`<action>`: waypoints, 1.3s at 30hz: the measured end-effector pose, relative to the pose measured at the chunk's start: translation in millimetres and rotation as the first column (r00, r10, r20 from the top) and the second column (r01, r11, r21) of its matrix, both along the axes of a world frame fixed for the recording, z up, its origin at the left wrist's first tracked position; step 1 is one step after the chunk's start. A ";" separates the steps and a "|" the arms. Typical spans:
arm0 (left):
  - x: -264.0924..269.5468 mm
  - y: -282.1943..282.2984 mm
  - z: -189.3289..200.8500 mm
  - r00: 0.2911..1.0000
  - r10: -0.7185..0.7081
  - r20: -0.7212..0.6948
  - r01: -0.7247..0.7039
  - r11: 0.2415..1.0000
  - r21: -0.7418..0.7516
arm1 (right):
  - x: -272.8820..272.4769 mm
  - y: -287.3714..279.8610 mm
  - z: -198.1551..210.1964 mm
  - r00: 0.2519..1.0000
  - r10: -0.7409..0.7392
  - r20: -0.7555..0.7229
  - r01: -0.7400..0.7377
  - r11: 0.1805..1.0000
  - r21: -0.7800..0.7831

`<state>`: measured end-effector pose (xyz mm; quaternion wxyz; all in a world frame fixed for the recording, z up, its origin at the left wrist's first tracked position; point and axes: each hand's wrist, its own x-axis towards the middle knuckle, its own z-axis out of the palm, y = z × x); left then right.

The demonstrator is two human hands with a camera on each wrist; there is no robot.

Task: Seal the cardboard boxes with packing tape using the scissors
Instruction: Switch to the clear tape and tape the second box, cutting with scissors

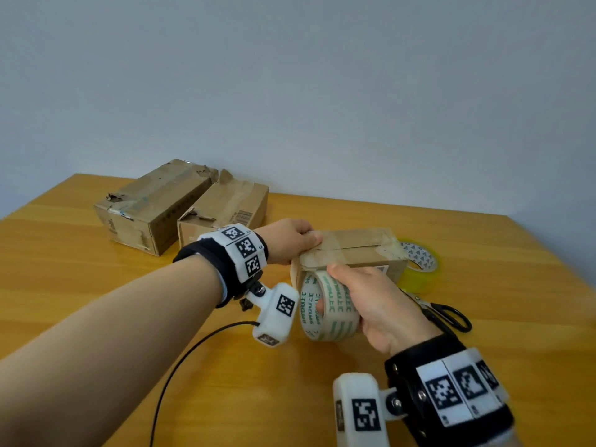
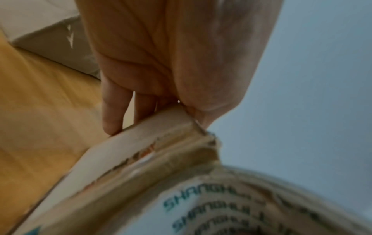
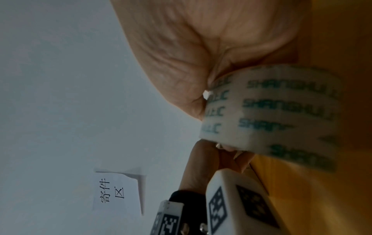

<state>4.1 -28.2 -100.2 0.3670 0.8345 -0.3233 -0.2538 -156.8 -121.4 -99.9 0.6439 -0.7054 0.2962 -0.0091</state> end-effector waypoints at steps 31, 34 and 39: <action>-29.3 45.7 -8.9 0.930 -0.129 0.344 0.154 0.987 -0.047 | 3.8 4.0 -0.6 0.987 -0.027 -0.161 0.020 0.999 -0.041; -31.7 43.1 -13.6 0.934 -0.062 0.351 0.111 0.986 -0.122 | 2.1 1.0 4.7 0.984 -0.013 -0.176 0.016 1.000 0.020; -33.4 44.1 -17.6 0.948 -0.059 0.311 0.116 0.979 -0.167 | -0.3 0.8 9.2 0.981 -0.019 -0.191 0.033 0.997 0.073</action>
